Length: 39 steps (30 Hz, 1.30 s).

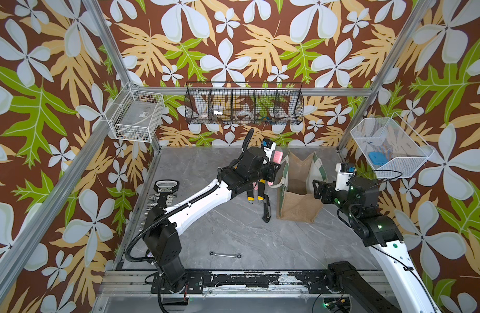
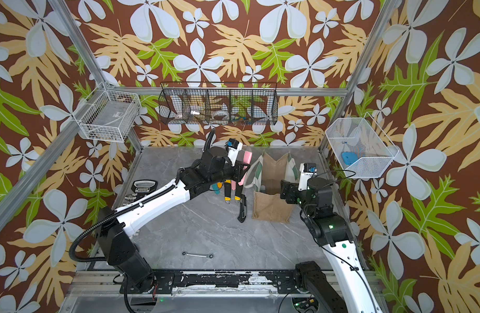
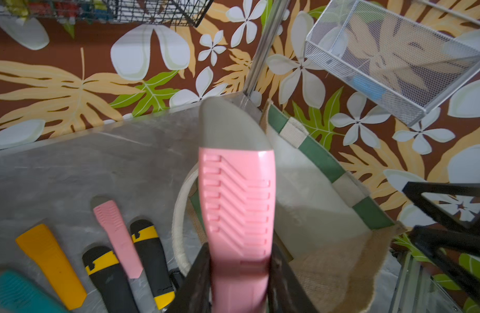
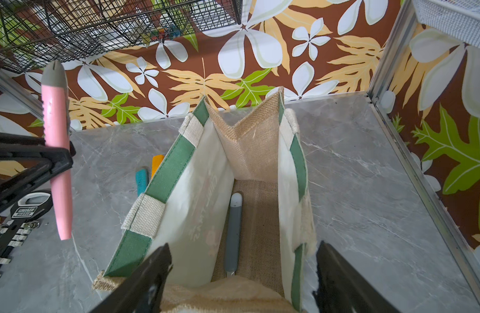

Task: Place the art knife into the pouch
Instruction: Place the utility knife in the pouch.

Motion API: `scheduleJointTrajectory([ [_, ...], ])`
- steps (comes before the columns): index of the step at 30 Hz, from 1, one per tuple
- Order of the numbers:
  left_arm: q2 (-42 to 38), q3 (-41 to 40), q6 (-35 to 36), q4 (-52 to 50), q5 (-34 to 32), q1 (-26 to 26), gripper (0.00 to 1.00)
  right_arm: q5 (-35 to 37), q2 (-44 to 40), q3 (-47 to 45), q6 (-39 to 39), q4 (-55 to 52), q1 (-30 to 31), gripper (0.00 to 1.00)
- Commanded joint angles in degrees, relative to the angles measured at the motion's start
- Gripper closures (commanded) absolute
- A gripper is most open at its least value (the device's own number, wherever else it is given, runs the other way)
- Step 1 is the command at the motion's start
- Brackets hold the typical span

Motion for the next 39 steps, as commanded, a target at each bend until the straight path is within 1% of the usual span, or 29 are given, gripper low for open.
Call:
scheduleJointTrajectory([
  [1, 2.28, 3.58, -0.28, 1.58, 3.6, -1.04, 0.72, 2.24, -1.66, -1.14, 0.49, 1.53, 0.06, 0.17],
  [6, 6.79, 9.71, -0.1, 1.71, 5.38, -3.55, 0.73, 4.81, -5.05, -2.98, 0.06, 1.99, 0.07, 0.19],
  [16, 14.88, 17.05, -1.36, 2.04, 9.52, -5.71, 0.73, 3.5, -5.99, -5.51, 0.61, 2.89, 0.06, 0.19],
  [19, 16.84, 17.9, -1.61, 2.18, 9.49, -5.88, 0.73, 2.56, -5.35, -5.52, 0.73, 3.22, 0.11, 0.2],
  [26, 19.14, 18.12, -0.13, 1.28, 6.79, -5.88, 0.72, 2.2, -5.03, -5.48, 0.85, 3.04, 0.13, 0.2],
  [27, 19.38, 18.19, -0.03, 1.18, 6.67, -5.87, 0.7, 2.26, -4.96, -5.52, 0.85, 3.02, 0.11, 0.2],
  [28, 19.62, 18.33, -0.04, 0.87, 6.65, -5.88, 0.65, 2.21, -4.94, -5.55, 0.85, 3.02, 0.09, 0.19],
  [31, 20.22, 19.12, 0.28, -0.16, 6.64, -5.88, 0.45, 2.03, -4.51, -5.39, 0.85, 2.8, 0.06, 0.15],
  [33, 20.26, 20.04, 1.72, -1.61, 6.44, -5.86, 0.35, 1.97, -4.26, -5.13, 0.94, 2.52, 0.06, 0.11],
  [36, 19.69, 21.31, 3.83, -5.03, 0.38, -5.85, 0.17, 2.08, -3.97, -4.69, 0.77, 2.02, 0.13, 0.06],
  [38, 18.8, 21.28, 5.11, -6.43, -3.37, -5.73, 0.02, 2.12, -3.97, -4.51, 0.57, 1.8, 0.07, 0.03],
  [39, 18.32, 21.35, 5.36, -6.98, -4.7, -5.74, 0.0, 2.15, -3.97, -4.51, 0.5, 1.79, 0.06, 0.01],
])
